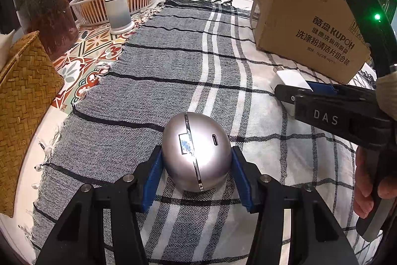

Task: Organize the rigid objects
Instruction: 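Lift the silver egg and white charger and carry both over the box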

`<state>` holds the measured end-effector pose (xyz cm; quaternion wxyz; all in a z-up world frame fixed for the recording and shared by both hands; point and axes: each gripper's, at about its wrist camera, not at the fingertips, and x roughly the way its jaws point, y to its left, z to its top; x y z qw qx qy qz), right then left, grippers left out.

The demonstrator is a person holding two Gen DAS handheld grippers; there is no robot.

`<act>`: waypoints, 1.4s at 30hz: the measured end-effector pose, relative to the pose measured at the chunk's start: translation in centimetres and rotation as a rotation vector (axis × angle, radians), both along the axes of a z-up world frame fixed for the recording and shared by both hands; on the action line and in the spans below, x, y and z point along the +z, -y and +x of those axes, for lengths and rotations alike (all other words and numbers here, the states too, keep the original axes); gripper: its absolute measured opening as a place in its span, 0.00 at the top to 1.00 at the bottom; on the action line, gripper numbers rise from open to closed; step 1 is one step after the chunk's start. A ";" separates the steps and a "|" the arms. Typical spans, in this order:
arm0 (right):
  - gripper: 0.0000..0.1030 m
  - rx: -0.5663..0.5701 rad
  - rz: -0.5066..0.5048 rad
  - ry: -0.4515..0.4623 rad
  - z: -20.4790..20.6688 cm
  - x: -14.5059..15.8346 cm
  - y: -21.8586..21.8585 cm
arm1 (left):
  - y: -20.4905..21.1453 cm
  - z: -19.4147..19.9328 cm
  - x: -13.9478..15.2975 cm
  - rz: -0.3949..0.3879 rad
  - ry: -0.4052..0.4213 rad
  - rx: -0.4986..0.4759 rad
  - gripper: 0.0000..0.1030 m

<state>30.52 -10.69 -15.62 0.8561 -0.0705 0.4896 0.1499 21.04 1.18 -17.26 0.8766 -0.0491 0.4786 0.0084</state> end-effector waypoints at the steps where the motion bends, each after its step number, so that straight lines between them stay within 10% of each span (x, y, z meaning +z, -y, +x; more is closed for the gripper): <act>1: 0.55 -0.001 0.003 0.004 0.0 0.0 0.0 | 0.0 0.0 0.0 0.001 0.000 -0.001 0.49; 42: 0.55 -0.265 0.078 0.274 -5.0 15.2 8.2 | 6.4 4.6 15.3 -0.052 0.311 -0.296 0.49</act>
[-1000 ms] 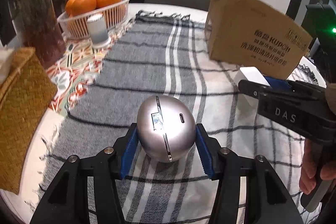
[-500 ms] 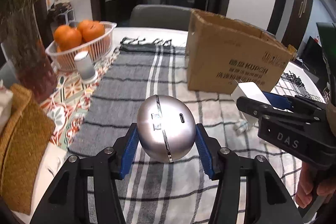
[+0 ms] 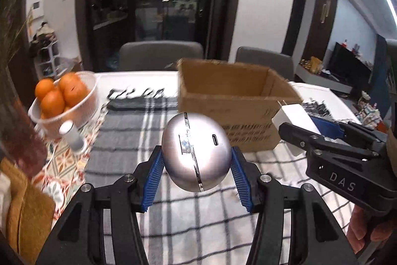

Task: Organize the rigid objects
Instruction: 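Lift the silver egg and white charger and carry both over the box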

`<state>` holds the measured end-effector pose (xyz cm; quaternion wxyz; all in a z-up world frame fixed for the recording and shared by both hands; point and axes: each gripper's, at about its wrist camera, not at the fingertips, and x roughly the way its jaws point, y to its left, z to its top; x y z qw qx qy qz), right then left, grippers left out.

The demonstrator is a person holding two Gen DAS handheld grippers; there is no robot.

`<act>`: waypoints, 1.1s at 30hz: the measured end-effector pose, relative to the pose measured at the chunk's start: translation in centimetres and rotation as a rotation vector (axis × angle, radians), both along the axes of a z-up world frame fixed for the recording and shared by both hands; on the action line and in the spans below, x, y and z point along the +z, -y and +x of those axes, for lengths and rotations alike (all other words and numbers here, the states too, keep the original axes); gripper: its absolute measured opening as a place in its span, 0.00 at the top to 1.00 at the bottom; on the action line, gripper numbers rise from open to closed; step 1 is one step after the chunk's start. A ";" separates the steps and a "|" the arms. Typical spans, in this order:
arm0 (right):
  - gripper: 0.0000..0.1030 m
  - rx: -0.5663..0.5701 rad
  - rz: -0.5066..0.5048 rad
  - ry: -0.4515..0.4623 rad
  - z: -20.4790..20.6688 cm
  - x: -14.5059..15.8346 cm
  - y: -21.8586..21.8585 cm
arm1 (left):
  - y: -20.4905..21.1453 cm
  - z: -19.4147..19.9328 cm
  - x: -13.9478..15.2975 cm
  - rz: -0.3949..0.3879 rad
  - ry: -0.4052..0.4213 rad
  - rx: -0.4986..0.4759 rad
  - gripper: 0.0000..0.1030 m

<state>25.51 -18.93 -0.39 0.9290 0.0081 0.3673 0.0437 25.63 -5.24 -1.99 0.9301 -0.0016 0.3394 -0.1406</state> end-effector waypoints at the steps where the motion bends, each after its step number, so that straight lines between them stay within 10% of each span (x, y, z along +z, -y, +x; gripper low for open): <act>1: 0.55 -0.008 0.003 0.005 0.1 0.4 0.3 | 0.3 0.4 0.6 -0.003 0.004 -0.011 0.49; 18: 0.55 -0.057 0.067 -0.019 6.9 4.8 4.8 | 4.7 6.8 6.7 0.046 0.066 -0.078 0.49; 33: 0.55 -0.093 0.047 -0.158 13.1 2.4 6.9 | 6.8 15.0 3.5 0.074 -0.181 -0.091 0.49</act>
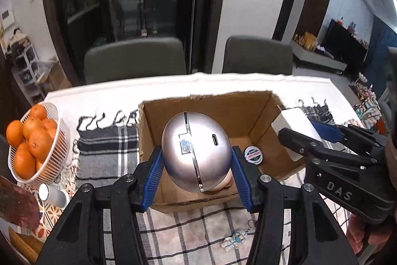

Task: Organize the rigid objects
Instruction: 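Lift the silver egg and white charger and carry both over the box, then open both tools to drop the egg and charger into the box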

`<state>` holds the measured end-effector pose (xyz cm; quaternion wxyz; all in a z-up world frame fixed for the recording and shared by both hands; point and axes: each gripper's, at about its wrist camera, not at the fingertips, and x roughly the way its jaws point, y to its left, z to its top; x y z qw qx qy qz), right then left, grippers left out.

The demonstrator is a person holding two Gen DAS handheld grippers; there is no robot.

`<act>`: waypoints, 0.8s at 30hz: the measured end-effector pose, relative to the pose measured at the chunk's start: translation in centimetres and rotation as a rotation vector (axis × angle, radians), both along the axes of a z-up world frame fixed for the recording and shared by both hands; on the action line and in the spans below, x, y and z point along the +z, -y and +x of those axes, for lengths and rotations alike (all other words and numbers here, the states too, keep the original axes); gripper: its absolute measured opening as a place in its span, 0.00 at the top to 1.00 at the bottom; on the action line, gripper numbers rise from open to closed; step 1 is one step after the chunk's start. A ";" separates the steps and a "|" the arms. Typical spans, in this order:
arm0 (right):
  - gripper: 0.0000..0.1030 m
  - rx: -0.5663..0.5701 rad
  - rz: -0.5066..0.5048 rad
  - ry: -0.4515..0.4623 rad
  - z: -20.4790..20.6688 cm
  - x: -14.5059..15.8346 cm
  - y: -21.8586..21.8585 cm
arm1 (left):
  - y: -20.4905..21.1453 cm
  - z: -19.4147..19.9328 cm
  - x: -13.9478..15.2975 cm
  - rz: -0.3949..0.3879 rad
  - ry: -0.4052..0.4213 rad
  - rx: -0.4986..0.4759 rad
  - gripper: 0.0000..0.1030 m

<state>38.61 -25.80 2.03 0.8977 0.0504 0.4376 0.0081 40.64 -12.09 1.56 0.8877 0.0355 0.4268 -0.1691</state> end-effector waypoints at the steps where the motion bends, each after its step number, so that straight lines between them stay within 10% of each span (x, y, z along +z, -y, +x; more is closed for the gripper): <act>1: 0.55 0.001 -0.002 -0.011 0.3 -0.4 0.0 | 0.1 0.3 -0.4 0.007 -0.010 -0.002 0.49; 24: 0.51 -0.080 -0.053 0.025 -2.5 -0.7 0.6 | -0.3 -2.6 -1.1 0.077 0.050 0.046 0.33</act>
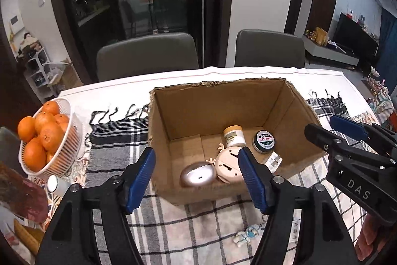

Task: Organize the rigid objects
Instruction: 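Open both tools to drop the egg and charger into the box, then move both tools back toward the figurine keychain and battery charger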

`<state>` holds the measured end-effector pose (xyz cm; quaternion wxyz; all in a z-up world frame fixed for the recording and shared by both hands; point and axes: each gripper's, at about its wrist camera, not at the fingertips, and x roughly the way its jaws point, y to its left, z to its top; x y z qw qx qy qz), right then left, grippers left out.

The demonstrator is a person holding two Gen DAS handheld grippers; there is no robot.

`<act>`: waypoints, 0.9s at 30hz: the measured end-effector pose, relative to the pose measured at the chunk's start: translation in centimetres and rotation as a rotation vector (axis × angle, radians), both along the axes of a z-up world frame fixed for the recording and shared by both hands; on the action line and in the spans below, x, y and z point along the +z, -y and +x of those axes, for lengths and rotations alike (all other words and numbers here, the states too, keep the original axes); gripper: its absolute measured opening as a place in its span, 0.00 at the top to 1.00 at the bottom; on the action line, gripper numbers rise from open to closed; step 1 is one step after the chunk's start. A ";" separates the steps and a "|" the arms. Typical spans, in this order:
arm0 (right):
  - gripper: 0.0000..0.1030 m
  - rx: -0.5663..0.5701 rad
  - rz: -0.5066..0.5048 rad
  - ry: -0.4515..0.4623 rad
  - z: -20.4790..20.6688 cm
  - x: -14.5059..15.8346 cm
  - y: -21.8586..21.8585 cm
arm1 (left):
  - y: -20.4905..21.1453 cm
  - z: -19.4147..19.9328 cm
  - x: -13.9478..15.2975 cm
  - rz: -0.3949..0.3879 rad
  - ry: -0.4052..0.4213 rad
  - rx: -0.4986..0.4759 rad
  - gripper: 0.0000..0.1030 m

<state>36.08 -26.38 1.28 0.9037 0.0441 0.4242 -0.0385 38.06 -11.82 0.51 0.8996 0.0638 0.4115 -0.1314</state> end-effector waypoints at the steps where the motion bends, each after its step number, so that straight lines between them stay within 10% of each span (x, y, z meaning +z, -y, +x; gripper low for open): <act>1: 0.50 -0.005 -0.001 0.009 -0.5 0.1 -0.1 | -0.1 -0.6 0.2 -0.002 0.010 -0.001 0.33; 27: 0.22 -0.159 -0.070 0.205 -15.6 -0.3 -3.1 | -4.0 -13.4 -1.4 -0.036 0.176 -0.016 0.24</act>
